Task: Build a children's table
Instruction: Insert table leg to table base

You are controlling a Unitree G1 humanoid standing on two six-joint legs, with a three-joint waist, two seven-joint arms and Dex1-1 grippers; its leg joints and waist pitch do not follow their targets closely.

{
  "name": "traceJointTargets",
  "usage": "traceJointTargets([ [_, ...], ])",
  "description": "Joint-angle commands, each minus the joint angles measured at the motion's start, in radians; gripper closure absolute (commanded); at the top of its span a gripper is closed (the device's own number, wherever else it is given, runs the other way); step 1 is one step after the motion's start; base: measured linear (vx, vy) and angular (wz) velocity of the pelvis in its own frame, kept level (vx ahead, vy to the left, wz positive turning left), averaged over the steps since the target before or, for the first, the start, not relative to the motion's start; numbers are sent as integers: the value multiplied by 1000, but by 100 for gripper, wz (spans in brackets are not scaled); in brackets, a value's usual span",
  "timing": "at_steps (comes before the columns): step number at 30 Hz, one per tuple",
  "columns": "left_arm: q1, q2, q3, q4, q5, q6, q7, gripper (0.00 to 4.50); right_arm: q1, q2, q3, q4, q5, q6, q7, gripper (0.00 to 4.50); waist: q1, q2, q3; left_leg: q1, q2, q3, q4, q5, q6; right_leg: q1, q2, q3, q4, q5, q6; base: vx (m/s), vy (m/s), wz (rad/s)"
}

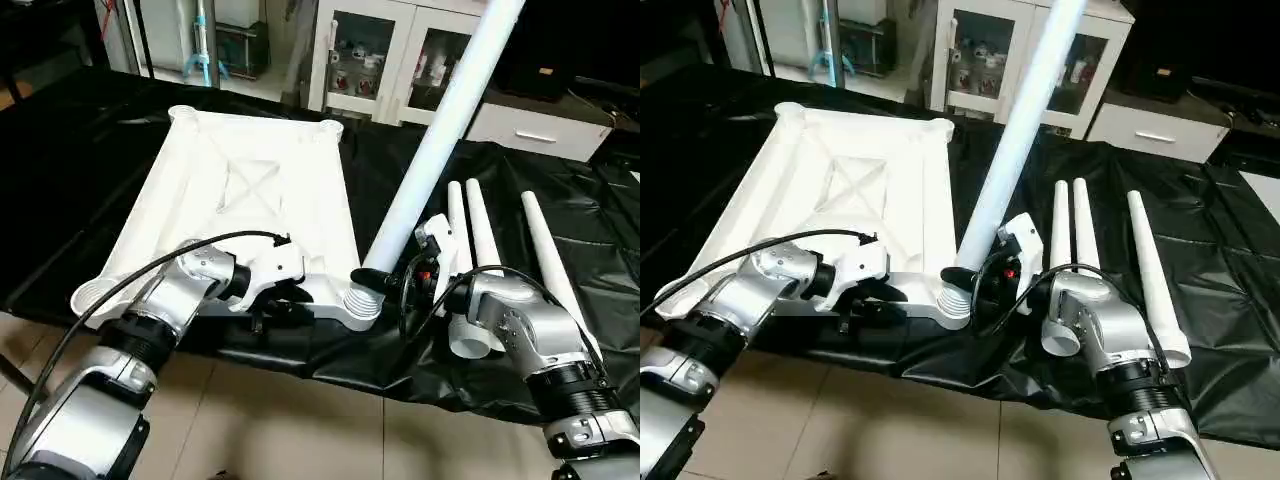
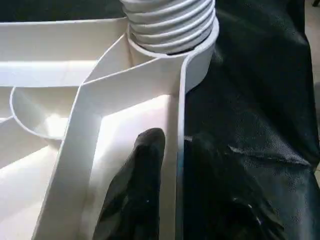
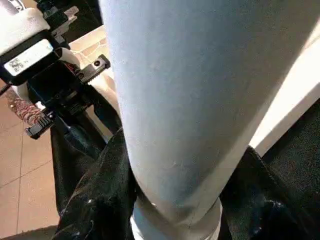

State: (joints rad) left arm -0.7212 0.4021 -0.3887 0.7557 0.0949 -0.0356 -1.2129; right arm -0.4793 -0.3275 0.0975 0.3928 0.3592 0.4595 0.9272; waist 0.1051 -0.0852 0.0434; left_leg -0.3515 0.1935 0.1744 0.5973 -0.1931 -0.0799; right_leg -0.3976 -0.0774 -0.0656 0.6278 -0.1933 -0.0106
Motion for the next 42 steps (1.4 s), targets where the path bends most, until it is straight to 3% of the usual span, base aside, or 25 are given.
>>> traceJointTargets([
  [1,-5,9,-6,48,40,-7,16,330,7,-29,-3,11,-27,24,-6,262,-4,10,-46,11,44,-16,-88,-297,-31,30,-80,51,-100,-370,-139,0,0,0],
  [8,-12,8,-19,71,36,-11,-15,375,-4,-26,-3,19,-27,21,-5,262,-4,12,-47,9,46,-16,-90,-287,-36,32,-82,51,-95,-326,-157,0,0,0],
  [9,-11,9,-23,74,40,-17,-23,400,-7,-26,-3,21,-27,21,-6,262,-5,12,-47,9,46,-17,-90,-290,-36,32,-82,51,-95,-330,-158,0,0,0],
  [13,-5,12,-41,77,62,-34,-33,411,-16,-24,-4,29,-28,18,-7,262,-6,12,-47,9,48,-17,-91,-289,-36,31,-83,52,-94,-320,-162,0,0,0],
  [15,-2,9,-44,76,68,-34,-31,445,-22,-23,-4,33,-29,18,-7,262,-9,10,-46,8,47,-16,-91,-290,-36,32,-83,52,-94,-316,-165,0,0,0],
  [26,15,-17,-34,50,55,-8,-29,450,-25,-18,-8,29,-28,17,-14,262,-8,11,-43,11,49,-17,-93,-309,-36,28,-85,53,-101,-375,-153,0,0,0],
  [31,33,-40,-16,13,23,17,-28,450,-2,-6,-39,32,-14,26,-52,262,-8,10,-42,10,49,-17,-94,-311,-33,27,-85,53,-103,-380,-153,0,0,0],
  [42,44,-55,-4,-5,31,35,-5,450,118,28,-92,37,1,-57,-101,262,-7,11,-42,17,51,-16,-101,-318,-22,26,-88,52,-113,-387,-145,0,0,0],
])
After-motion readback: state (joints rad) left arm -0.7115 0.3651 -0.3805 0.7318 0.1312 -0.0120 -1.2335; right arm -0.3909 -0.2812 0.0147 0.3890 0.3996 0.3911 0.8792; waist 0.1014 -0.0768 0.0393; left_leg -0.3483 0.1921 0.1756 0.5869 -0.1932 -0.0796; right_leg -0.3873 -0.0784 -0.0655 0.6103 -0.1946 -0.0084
